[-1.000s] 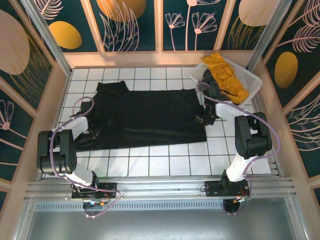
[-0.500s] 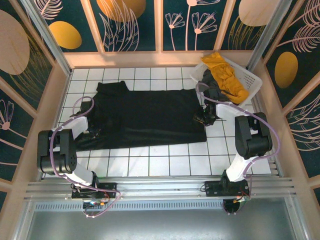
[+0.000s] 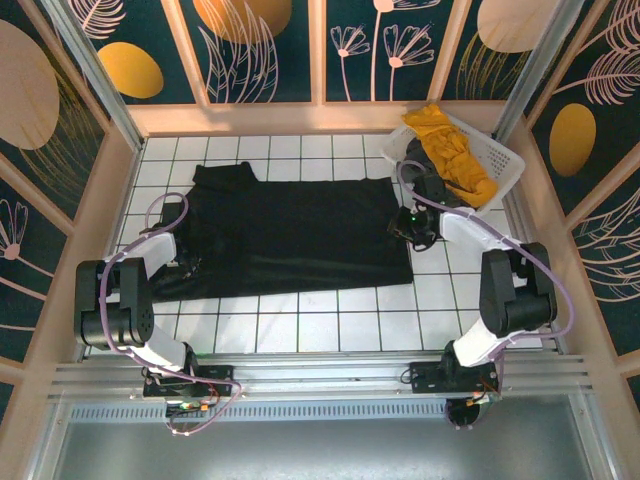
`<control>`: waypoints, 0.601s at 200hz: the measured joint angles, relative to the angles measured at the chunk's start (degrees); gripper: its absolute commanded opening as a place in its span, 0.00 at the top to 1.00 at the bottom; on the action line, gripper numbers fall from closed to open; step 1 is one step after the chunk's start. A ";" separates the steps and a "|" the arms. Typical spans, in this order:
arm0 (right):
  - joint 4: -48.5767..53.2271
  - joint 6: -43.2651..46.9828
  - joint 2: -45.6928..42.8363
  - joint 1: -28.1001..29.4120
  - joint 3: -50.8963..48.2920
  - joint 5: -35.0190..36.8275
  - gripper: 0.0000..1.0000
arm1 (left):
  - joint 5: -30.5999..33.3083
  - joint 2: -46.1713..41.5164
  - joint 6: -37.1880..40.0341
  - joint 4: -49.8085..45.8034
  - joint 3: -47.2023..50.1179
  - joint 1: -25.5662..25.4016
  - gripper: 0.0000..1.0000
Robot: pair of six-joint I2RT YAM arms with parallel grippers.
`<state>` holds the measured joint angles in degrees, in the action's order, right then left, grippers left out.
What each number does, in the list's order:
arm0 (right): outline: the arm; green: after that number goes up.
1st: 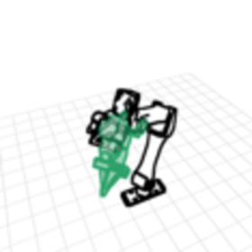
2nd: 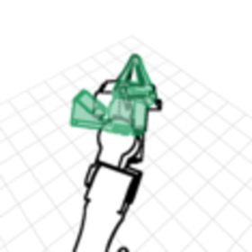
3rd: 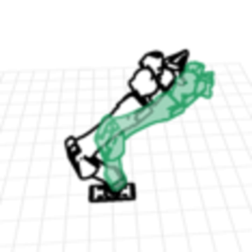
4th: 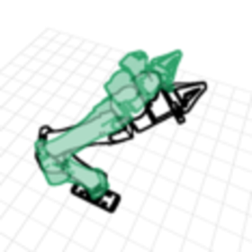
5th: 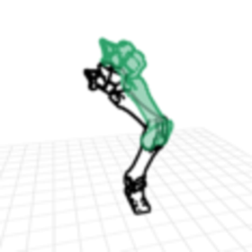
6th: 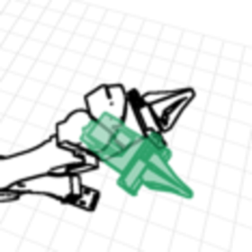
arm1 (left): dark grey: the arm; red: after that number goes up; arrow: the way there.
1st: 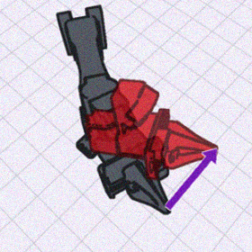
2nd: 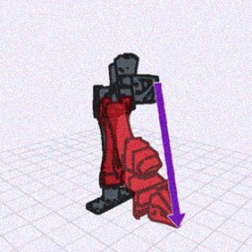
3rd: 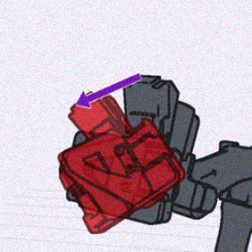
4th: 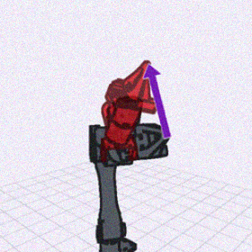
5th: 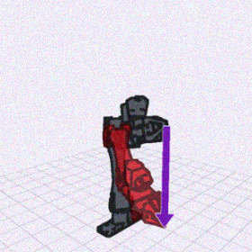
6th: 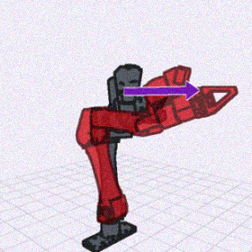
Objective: Fold and stack the t-shirts
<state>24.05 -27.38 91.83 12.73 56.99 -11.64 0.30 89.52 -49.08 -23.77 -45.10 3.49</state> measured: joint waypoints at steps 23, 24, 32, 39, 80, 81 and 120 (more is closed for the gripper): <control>-0.11 1.20 0.92 0.00 -0.70 -1.25 0.64 | 0.00 0.00 0.02 -0.02 -0.04 0.00 0.77; -0.13 1.27 0.98 0.02 -0.70 -1.33 0.64 | 0.00 0.00 0.04 -0.02 -0.04 0.00 0.77; -0.20 1.75 1.42 0.02 -0.72 -1.66 0.64 | 0.00 0.00 0.09 -0.02 -0.07 0.00 0.77; -0.31 2.12 1.79 0.02 -0.79 -1.95 0.64 | 0.00 0.02 0.20 -0.02 -0.07 0.00 0.77; -1.18 4.15 3.54 0.02 -1.90 -2.69 0.64 | -0.02 0.04 0.22 -0.02 -0.07 0.00 0.77; -1.18 4.17 3.56 0.02 -1.92 -2.71 0.64 | -0.02 0.04 0.24 -0.02 -0.07 0.00 0.77; -1.77 4.90 4.92 0.07 -2.36 -3.06 0.70 | -0.22 0.07 0.22 0.00 -0.07 0.00 0.77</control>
<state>22.28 -22.48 96.75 12.80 54.63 -14.70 0.08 89.58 -48.86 -23.77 -45.17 3.49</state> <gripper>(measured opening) 0.328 0.227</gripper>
